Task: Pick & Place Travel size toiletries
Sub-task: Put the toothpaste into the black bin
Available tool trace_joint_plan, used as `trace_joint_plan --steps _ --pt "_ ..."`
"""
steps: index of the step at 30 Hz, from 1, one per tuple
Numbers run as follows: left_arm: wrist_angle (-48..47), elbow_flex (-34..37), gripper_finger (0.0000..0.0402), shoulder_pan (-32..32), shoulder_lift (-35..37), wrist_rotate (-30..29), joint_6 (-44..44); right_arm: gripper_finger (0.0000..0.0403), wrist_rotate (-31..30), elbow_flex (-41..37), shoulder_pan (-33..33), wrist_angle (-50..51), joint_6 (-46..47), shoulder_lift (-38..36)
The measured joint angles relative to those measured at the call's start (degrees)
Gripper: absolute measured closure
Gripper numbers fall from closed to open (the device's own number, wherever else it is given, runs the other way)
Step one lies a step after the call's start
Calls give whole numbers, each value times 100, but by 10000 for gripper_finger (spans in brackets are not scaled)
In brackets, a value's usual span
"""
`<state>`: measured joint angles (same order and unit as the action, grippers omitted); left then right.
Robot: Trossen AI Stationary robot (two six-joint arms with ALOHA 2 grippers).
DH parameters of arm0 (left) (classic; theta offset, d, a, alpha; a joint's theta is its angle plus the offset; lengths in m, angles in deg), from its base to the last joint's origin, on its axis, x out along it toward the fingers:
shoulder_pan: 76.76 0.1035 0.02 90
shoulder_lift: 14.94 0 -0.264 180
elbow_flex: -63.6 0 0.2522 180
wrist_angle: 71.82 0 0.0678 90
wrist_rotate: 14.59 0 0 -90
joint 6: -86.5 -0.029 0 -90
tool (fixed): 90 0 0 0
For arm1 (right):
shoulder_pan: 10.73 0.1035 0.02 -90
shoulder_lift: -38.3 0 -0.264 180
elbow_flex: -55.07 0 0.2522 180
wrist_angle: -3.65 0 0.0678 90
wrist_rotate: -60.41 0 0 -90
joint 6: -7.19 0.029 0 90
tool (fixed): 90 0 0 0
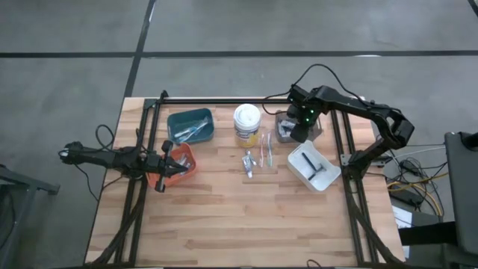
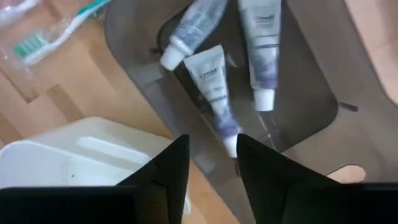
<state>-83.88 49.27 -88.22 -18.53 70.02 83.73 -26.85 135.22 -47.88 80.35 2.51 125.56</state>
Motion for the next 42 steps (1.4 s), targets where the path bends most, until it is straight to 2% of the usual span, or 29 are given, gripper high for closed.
trace_joint_plan --steps 7,14,17,27,38,42 --pt "2 1 394 1 -1 0 1 251 77 -9 7 -293 20 0" --pt "0 0 394 1 -1 0 0 250 1139 -9 17 -383 -1 0" --pt "0 1 394 1 -1 0 -1 246 1402 -9 26 -385 0 1" --pt "0 0 394 -1 -1 0 1 221 1395 -9 553 -490 7 2" --pt "0 0 394 0 -1 0 1 206 1347 -9 1763 -986 696 0" --pt "1 0 394 0 -1 -1 1 206 997 -9 2275 -1417 1072 0"
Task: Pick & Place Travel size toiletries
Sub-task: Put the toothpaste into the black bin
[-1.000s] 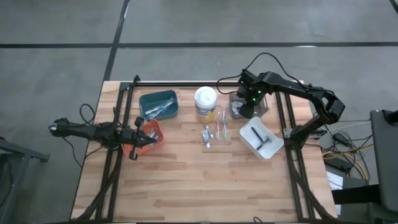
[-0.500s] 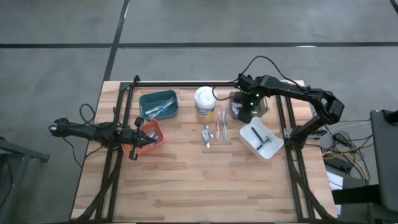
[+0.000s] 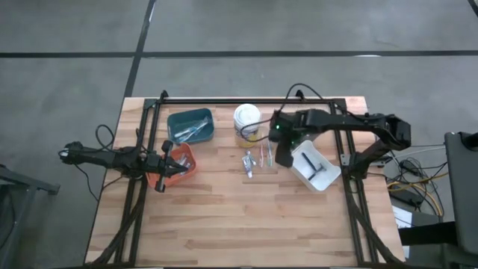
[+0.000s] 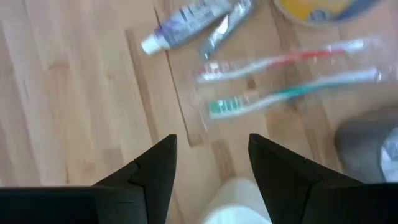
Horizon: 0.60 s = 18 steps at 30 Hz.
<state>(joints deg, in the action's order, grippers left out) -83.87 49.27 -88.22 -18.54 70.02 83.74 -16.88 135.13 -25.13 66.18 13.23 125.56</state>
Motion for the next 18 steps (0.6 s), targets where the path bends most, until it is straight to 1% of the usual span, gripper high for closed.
trace_joint_plan --steps 6,13,18 --pt "0 0 394 1 2 1 -1 206 -537 0 738 -636 512 -2" --pt "1 0 394 -1 2 0 -1 206 -1504 0 1617 -1560 988 179" --pt "1 -1 394 1 2 -1 -1 206 -1808 0 2074 -1814 1162 354"
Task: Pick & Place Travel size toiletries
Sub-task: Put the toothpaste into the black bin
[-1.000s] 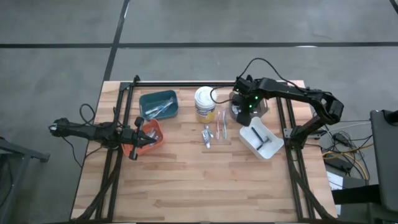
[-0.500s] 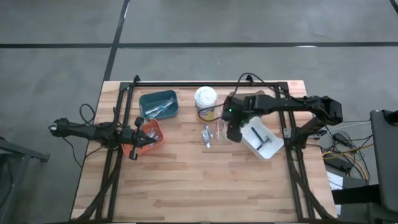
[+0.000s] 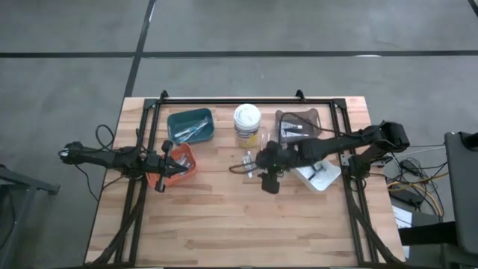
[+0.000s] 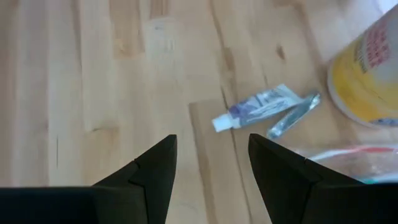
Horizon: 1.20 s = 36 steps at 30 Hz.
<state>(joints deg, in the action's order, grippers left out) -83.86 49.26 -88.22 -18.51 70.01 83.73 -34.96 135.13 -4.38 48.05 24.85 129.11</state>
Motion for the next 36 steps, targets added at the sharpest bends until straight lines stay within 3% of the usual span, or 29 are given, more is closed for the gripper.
trace_joint_plan --steps 6,13,20,36 --pt "-2 2 394 1 0 1 1 206 -840 0 309 -207 338 404" --pt "0 0 394 0 0 1 1 206 -1019 0 290 -1093 152 1200" --pt "2 2 394 1 0 1 -1 209 -1832 0 282 -1349 490 1650" --pt "-1 2 394 1 0 1 0 209 -2093 2 214 -1817 484 2301"
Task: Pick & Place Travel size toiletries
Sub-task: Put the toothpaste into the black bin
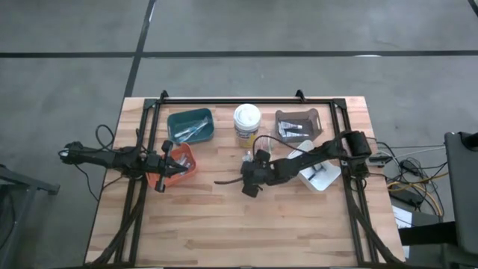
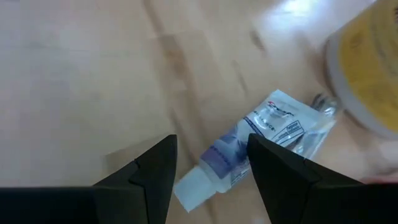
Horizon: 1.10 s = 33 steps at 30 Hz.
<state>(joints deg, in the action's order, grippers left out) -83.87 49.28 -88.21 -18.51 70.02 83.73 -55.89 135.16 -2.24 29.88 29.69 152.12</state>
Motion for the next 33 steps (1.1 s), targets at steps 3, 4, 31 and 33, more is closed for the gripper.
trace_joint_plan --steps 3,4,31,33 --pt "1 0 394 -1 0 -1 1 209 -335 11 -4 -20 0 167" --pt "1 -2 394 -2 0 1 -1 209 -403 11 -2 -9 0 216" --pt "0 0 394 -2 -2 0 1 355 148 -11 -2 2021 1013 -754" --pt "4 0 394 -2 0 1 1 361 179 -11 -2 2101 1014 -853"
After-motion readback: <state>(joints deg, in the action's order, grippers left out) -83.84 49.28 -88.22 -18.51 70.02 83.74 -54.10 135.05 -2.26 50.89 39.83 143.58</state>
